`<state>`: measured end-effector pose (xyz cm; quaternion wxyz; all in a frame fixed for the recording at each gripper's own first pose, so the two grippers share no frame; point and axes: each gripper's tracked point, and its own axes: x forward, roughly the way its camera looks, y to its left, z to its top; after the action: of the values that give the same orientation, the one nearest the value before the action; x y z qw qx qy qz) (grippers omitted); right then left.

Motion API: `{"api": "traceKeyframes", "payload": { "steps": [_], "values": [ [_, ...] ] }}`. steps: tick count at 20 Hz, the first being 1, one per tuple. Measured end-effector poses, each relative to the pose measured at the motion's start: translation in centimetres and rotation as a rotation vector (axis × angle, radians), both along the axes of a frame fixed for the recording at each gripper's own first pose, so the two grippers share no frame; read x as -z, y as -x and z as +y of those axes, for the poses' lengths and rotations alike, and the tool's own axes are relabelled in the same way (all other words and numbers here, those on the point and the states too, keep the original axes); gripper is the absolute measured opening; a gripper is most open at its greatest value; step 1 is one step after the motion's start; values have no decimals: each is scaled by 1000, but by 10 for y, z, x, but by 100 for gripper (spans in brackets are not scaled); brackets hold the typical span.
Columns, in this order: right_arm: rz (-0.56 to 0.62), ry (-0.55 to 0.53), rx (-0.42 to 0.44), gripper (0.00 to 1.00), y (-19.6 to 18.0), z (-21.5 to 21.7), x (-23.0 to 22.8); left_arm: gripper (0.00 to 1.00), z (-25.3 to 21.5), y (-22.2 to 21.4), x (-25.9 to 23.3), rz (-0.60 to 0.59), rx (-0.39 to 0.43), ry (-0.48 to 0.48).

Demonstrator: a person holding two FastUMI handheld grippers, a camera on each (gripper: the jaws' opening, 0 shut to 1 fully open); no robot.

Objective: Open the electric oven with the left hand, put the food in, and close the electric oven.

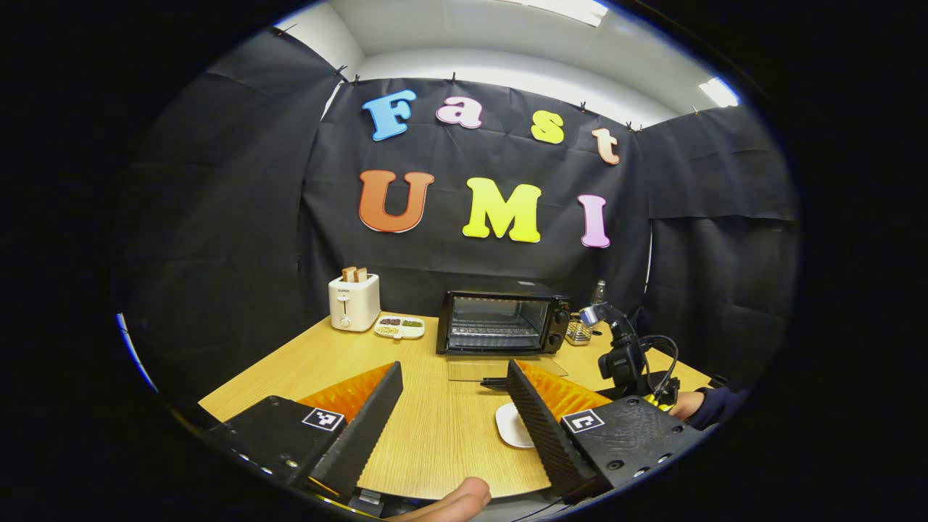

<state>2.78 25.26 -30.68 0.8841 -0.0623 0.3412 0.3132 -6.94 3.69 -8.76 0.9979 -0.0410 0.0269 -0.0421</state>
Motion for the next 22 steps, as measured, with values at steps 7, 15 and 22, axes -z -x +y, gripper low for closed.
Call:
{"api": "traceKeyframes", "payload": {
  "steps": [7,15,22],
  "values": [
    [-121,-205,182,59,-61,17,-81,94,-5,3,-26,-68,6,26],
    [-31,-475,434,58,-170,14,-91,94,3,-2,-29,-85,4,8],
    [-25,-606,593,59,-258,23,-59,94,12,-10,-26,-76,14,1]
  ]
}}
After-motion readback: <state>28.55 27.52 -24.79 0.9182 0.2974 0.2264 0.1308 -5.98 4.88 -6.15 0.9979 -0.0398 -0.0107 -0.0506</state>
